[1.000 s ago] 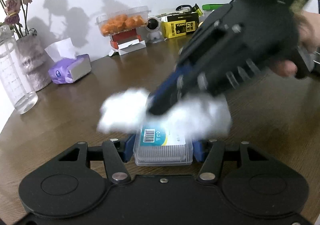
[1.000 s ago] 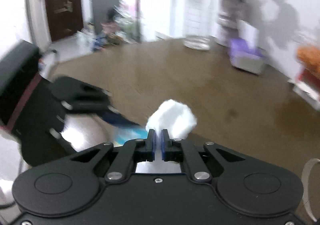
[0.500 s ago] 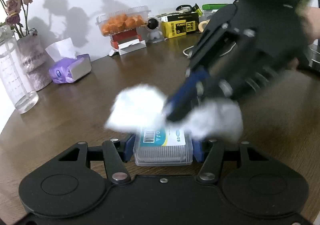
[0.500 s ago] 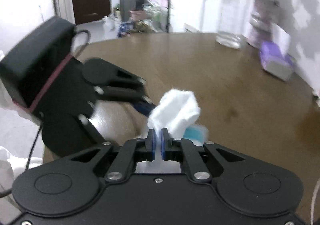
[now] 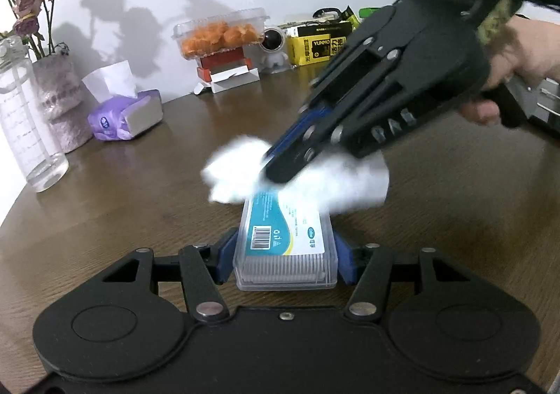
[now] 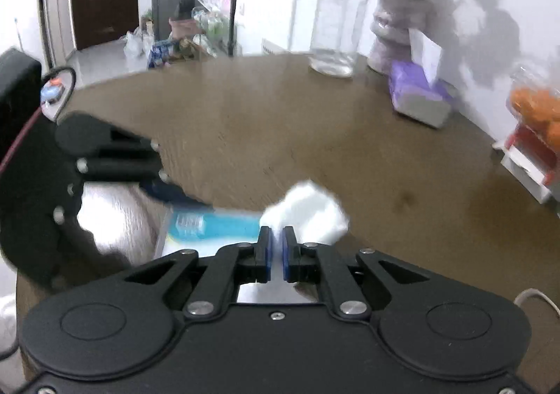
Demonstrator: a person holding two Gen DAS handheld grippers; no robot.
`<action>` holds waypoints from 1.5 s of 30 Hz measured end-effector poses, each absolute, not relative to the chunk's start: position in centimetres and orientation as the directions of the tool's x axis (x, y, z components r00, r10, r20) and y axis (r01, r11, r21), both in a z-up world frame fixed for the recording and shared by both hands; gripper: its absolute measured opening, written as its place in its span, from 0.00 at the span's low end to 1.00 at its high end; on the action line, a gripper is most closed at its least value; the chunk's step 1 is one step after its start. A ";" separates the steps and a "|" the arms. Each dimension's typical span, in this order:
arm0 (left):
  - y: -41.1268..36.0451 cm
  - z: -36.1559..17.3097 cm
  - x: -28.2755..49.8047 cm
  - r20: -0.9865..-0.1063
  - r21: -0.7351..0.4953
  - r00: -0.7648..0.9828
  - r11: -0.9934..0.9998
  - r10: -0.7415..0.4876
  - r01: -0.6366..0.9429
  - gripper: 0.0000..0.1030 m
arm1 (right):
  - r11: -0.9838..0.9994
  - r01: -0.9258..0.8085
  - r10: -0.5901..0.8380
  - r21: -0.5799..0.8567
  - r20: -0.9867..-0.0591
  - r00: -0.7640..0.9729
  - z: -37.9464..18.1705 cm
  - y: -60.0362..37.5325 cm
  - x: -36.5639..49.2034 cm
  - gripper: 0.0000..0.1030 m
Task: Clean container
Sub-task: 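Wipe the white cotton across the swab box lid held by the left tool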
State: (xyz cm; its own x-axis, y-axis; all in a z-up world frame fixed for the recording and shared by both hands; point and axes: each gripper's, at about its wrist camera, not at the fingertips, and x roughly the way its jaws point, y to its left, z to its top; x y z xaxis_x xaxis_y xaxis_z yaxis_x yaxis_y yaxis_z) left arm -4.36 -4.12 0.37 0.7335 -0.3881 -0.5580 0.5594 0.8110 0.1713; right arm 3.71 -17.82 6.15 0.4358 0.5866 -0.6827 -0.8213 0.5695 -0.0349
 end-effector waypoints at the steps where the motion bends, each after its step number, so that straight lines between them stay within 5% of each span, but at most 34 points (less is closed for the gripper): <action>1: -4.1 0.4 -4.3 -0.560 0.167 0.731 0.812 -0.389 0.560 0.54 | 0.525 -0.850 0.618 -0.029 -0.674 0.405 6.1 -17.0 2.9 0.05; 4: -4.2 0.4 -4.4 -0.559 0.169 0.731 0.810 -0.390 0.562 0.54 | 0.401 -0.916 0.657 -0.002 -0.696 0.289 6.1 -16.5 1.2 0.05; 9: -4.5 0.3 -4.5 -0.558 0.191 0.736 0.804 -0.383 0.564 0.54 | 0.548 -0.834 0.580 -0.060 -0.691 0.431 6.7 -17.9 4.0 0.05; 13: -4.4 0.3 -4.4 -0.562 0.174 0.727 0.803 -0.394 0.570 0.54 | 0.388 -0.921 0.665 0.003 -0.693 0.278 6.5 -15.9 1.5 0.05; 20: -4.7 0.2 -4.4 -0.560 0.191 0.732 0.799 -0.389 0.571 0.54 | 0.509 -0.859 0.604 -0.051 -0.690 0.399 7.0 -17.4 2.9 0.05; 25: -4.6 0.2 -4.4 -0.562 0.183 0.727 0.799 -0.394 0.573 0.54 | 0.383 -0.924 0.650 -0.021 -0.705 0.286 6.6 -15.9 1.3 0.05; 29: -4.6 0.2 -4.4 -0.563 0.187 0.728 0.797 -0.392 0.574 0.54 | 0.563 -0.819 0.548 -0.110 -0.692 0.470 6.8 -17.3 4.4 0.07; 36: -4.6 0.2 -4.4 -0.564 0.180 0.727 0.801 -0.391 0.570 0.54 | 0.401 -0.915 0.636 -0.054 -0.702 0.320 6.6 -15.9 1.6 0.06; 40: -4.8 0.2 -4.4 -0.563 0.189 0.730 0.799 -0.388 0.570 0.54 | 0.526 -0.836 0.536 -0.156 -0.703 0.468 6.4 -17.2 2.6 0.07; 45: -4.5 0.2 -4.3 -0.567 0.172 0.723 0.801 -0.396 0.573 0.54 | 0.372 -0.925 0.629 -0.074 -0.713 0.310 6.7 -15.5 0.4 0.06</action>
State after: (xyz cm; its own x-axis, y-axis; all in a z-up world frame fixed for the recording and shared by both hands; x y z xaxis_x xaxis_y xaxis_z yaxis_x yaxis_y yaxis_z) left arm -4.31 -4.50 0.19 0.7227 -0.3958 -0.5666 0.5734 0.8011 0.1717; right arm 0.38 -15.47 6.71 0.3099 0.6290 -0.7130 -0.9252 0.3724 -0.0736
